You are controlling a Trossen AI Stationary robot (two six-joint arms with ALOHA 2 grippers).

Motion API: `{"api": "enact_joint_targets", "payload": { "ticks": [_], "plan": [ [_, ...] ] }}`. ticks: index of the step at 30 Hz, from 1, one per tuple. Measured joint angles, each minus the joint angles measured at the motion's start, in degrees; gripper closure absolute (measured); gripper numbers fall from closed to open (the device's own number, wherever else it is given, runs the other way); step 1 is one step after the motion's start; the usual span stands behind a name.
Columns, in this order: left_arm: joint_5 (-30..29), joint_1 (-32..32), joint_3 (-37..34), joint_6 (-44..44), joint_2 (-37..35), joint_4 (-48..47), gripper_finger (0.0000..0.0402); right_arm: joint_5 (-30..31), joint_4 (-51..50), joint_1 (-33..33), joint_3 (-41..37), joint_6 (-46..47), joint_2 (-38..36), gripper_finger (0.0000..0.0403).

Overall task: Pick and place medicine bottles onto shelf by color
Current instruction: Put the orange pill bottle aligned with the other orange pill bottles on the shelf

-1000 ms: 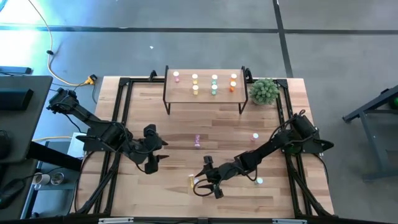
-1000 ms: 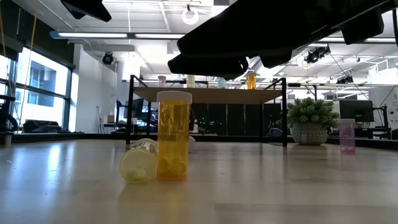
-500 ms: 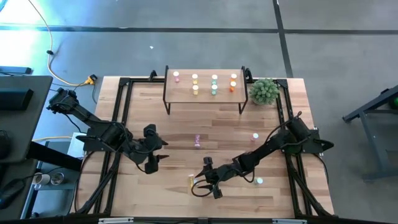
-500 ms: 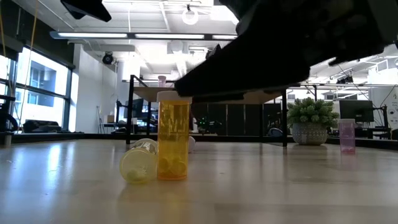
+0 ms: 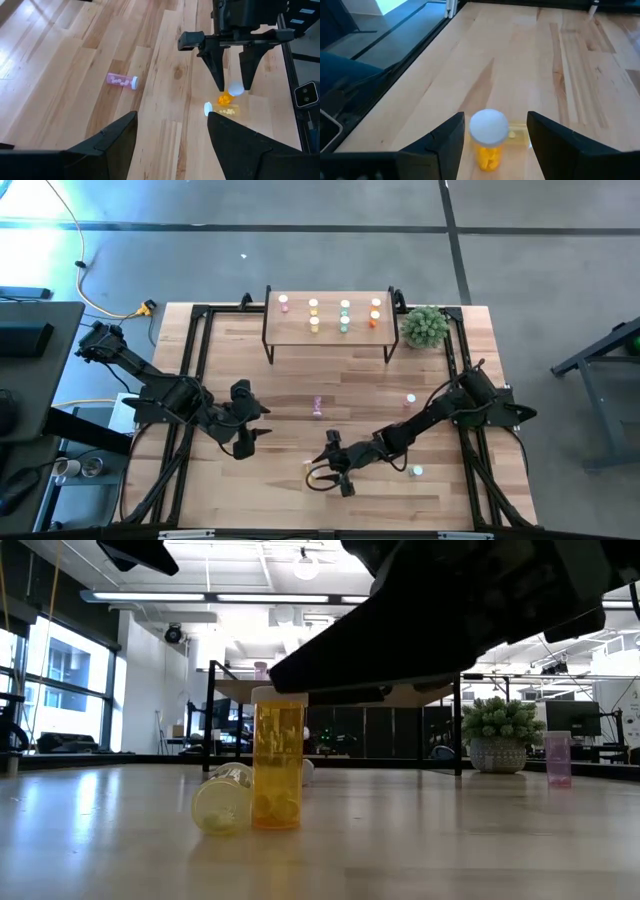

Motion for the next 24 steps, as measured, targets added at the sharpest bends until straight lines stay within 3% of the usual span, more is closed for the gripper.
{"api": "enact_joint_targets", "payload": {
  "ticks": [24],
  "plan": [
    [0.0, 0.0, 0.0, 0.0, 0.0, 0.0, 0.0172, -2.8, 0.7, -0.4, 2.3, -0.7, 3.2, 0.0197]
  ]
}}
